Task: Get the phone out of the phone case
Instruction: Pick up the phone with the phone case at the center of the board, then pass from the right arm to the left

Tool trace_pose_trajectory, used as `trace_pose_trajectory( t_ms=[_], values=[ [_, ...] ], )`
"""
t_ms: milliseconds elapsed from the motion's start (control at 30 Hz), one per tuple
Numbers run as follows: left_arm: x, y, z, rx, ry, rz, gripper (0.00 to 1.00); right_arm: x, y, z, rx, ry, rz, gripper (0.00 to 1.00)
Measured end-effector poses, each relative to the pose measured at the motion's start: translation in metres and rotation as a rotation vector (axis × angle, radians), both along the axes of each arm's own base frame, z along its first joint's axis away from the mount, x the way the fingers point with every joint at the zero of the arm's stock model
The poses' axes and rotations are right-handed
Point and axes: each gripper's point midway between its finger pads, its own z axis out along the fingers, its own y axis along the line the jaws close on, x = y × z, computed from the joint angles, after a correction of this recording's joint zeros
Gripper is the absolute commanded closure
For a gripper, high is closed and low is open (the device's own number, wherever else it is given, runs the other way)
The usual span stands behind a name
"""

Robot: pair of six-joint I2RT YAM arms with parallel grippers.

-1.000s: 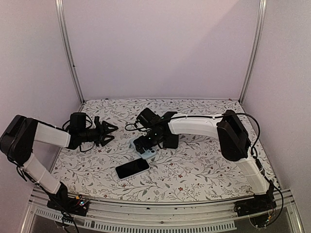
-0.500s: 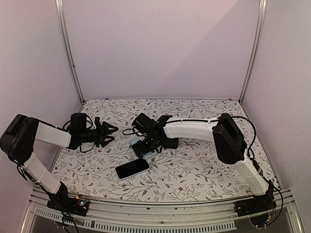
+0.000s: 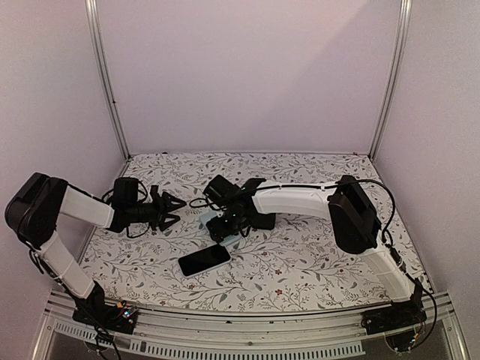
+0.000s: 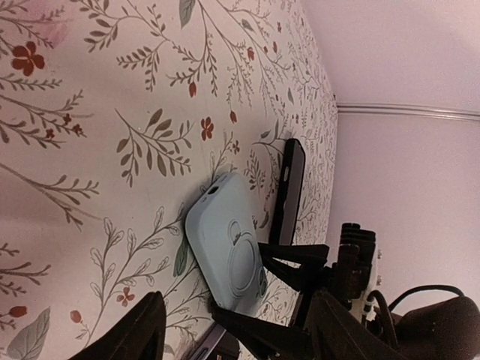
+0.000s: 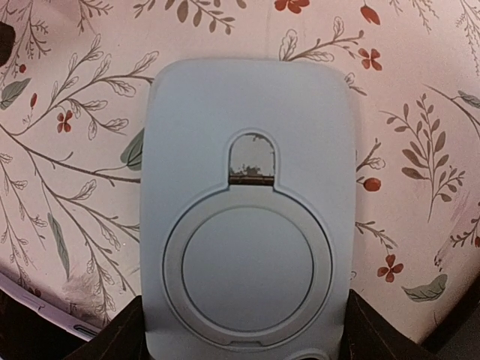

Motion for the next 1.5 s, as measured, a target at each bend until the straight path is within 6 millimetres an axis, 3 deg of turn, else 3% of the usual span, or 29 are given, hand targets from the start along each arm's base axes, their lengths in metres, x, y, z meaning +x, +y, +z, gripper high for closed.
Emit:
trace_pose_trajectory(
  t_ms=[267,500,767,1000,1200,1500],
  values=[
    [-0.004,-0.017,-0.015,-0.036,0.047,-0.031,0.28,-0.001,0.004,0.001,0.020,0.011,0.025,0.70],
    [-0.003,-0.018,-0.012,-0.037,0.030,-0.035,0.23,0.004,0.014,0.008,0.141,0.096,0.058,0.74],
    [0.007,-0.021,0.006,-0.028,-0.037,-0.056,0.21,0.003,0.013,0.024,0.288,0.217,0.086,0.74],
    [0.015,-0.027,0.021,-0.021,-0.077,-0.075,0.22,0.011,0.020,0.047,0.370,0.200,0.103,0.75],
    [0.010,-0.041,0.022,-0.027,-0.069,-0.106,0.28,0.010,0.025,0.053,0.385,0.183,0.114,0.75],
    [0.014,-0.050,0.022,-0.043,-0.043,-0.099,0.52,0.006,0.031,0.054,0.347,0.109,0.114,0.75]
  ],
)
